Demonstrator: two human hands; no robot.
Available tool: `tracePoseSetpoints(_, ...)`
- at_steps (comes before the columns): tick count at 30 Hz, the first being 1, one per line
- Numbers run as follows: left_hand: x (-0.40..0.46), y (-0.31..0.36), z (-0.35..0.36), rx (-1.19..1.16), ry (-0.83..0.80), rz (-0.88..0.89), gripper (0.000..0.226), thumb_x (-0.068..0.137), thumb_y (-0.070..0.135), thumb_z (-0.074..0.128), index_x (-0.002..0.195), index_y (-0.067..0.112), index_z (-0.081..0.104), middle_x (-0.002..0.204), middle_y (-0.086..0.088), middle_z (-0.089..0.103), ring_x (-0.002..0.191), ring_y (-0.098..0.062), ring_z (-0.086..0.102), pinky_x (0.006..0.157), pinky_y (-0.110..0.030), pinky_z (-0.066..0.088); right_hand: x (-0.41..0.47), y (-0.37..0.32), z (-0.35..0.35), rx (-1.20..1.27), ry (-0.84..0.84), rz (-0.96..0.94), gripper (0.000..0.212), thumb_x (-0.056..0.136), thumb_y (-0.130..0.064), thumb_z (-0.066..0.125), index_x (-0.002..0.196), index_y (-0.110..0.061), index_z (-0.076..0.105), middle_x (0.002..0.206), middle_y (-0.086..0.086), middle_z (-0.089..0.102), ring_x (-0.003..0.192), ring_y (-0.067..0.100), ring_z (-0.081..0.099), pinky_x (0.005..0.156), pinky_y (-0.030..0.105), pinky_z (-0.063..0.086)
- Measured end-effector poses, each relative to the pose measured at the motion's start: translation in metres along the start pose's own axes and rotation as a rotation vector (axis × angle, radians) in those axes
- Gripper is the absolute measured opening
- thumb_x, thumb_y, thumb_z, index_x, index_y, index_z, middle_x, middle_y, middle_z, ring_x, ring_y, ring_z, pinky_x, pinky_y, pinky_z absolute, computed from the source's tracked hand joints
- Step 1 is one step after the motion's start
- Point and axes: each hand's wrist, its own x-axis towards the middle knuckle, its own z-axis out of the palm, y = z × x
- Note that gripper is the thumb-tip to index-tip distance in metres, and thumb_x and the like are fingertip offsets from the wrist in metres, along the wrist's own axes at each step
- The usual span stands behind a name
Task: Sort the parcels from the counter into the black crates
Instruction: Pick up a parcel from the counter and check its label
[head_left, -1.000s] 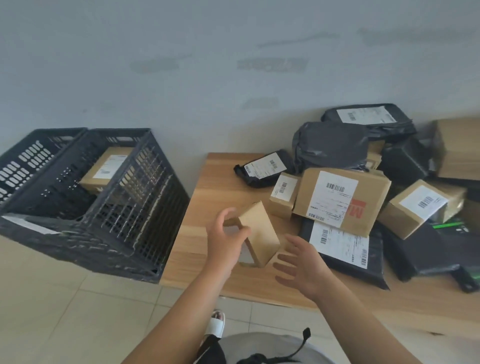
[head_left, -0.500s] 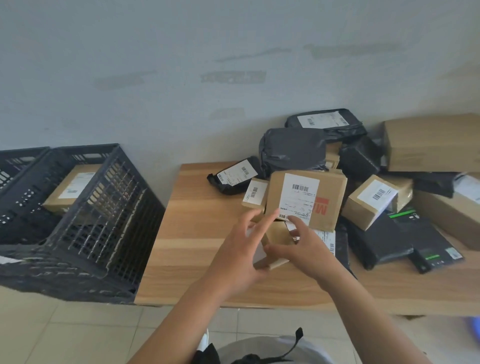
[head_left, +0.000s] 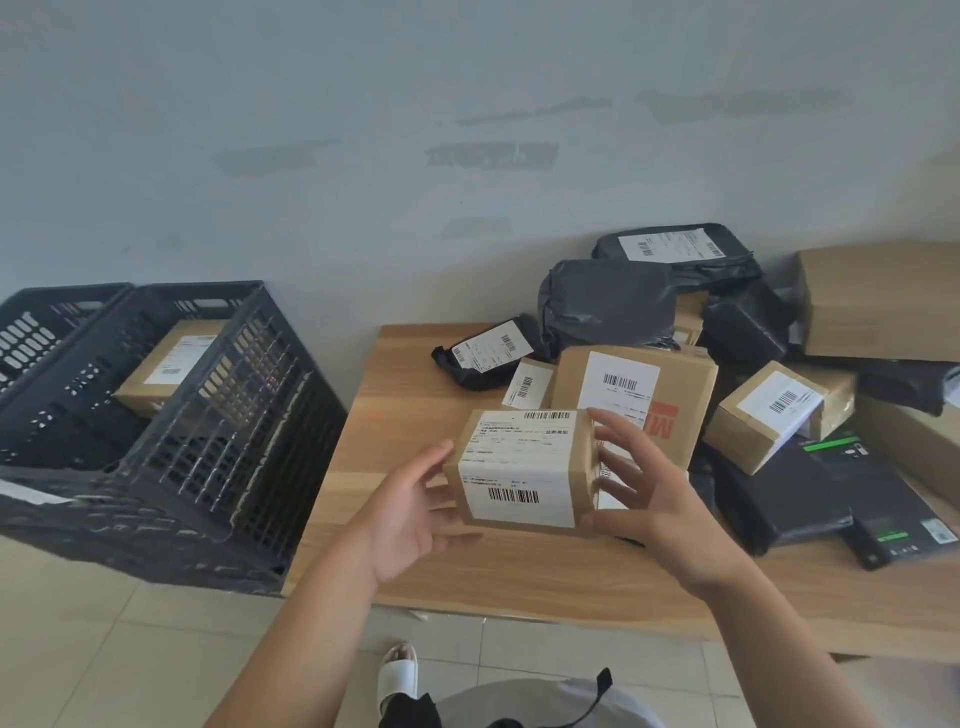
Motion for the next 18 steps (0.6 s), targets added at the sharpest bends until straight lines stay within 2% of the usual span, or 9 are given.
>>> tracePoseSetpoints(2,-0.001,-0.002,-0.003,-0.035,-0.037,0.018,0.043,0.087,0.039,0.067,0.121,0.013,0.065,0.111,-0.017,0.069,0.095,-0.034,0.069,0.083,-0.054,0.059,-0.001,-0.002,0.003,-0.033,-0.035,-0.029,0.098,0.074,0.017,0.081,0.144,-0.044,0.049,0.139,-0.024,0.058,0.138,0.001,0.049,0.113,0.032,0.045)
tracePoseSetpoints(6,-0.004,-0.002,-0.007,-0.018,-0.042,0.069,0.042,0.085,0.031,0.069,0.122,0.01,0.069,0.118,-0.02,0.068,0.099,-0.035,0.067,0.087,-0.056,0.058,0.001,-0.003,0.003,-0.124,-0.09,-0.045,0.107,0.077,0.011,0.081,0.148,-0.054,0.036,0.143,-0.036,0.049,0.141,-0.01,0.039,0.116,0.029,0.036)
tracePoseSetpoints(8,-0.006,-0.004,-0.008,0.017,-0.035,0.136,0.042,0.084,0.028,0.075,0.123,0.014,0.069,0.119,-0.016,0.071,0.097,-0.032,0.07,0.09,-0.056,0.058,0.0,-0.004,0.003,-0.144,-0.097,-0.029,0.11,0.078,-0.004,0.087,0.147,-0.064,0.027,0.149,-0.037,0.042,0.143,-0.012,0.034,0.117,0.03,0.032)
tracePoseSetpoints(10,-0.009,-0.006,-0.006,0.063,-0.01,0.228,0.056,0.08,0.027,0.075,0.133,0.017,0.062,0.121,-0.013,0.074,0.103,-0.03,0.071,0.092,-0.055,0.058,-0.001,-0.009,0.003,-0.1,-0.055,-0.005,0.104,0.072,-0.031,0.091,0.142,-0.073,0.026,0.154,-0.034,0.036,0.145,-0.004,0.033,0.118,0.036,0.032)
tracePoseSetpoints(12,-0.014,-0.006,-0.004,0.088,0.0,0.323,0.068,0.074,0.027,0.078,0.138,0.021,0.055,0.123,-0.01,0.074,0.11,-0.029,0.071,0.092,-0.053,0.059,-0.002,-0.015,0.003,-0.036,-0.01,0.022,0.094,0.066,-0.054,0.085,0.138,-0.076,0.029,0.154,-0.03,0.037,0.145,0.005,0.038,0.119,0.046,0.034)
tracePoseSetpoints(13,-0.016,-0.006,-0.003,0.097,-0.006,0.369,0.073,0.071,0.029,0.081,0.139,0.023,0.053,0.124,-0.009,0.074,0.113,-0.028,0.071,0.092,-0.051,0.059,-0.003,-0.016,0.003,-0.012,-0.003,0.033,0.091,0.065,-0.059,0.082,0.138,-0.076,0.031,0.155,-0.027,0.038,0.145,0.009,0.041,0.12,0.051,0.034)
tracePoseSetpoints(15,-0.02,-0.007,-0.003,0.134,-0.03,0.438,0.077,0.07,0.032,0.081,0.14,0.026,0.051,0.129,-0.007,0.072,0.117,-0.028,0.07,0.093,-0.052,0.057,-0.003,-0.018,0.004,0.026,-0.014,0.037,0.086,0.067,-0.06,0.081,0.139,-0.072,0.036,0.152,-0.023,0.046,0.137,0.012,0.051,0.118,0.056,0.039)
tracePoseSetpoints(18,-0.024,-0.01,-0.004,0.148,-0.057,0.481,0.076,0.074,0.03,0.08,0.144,0.027,0.049,0.135,-0.006,0.068,0.12,-0.03,0.068,0.092,-0.05,0.057,-0.007,-0.02,0.008,0.075,-0.02,0.004,0.078,0.079,-0.038,0.086,0.141,-0.061,0.045,0.133,-0.025,0.065,0.122,0.008,0.065,0.11,0.05,0.049)
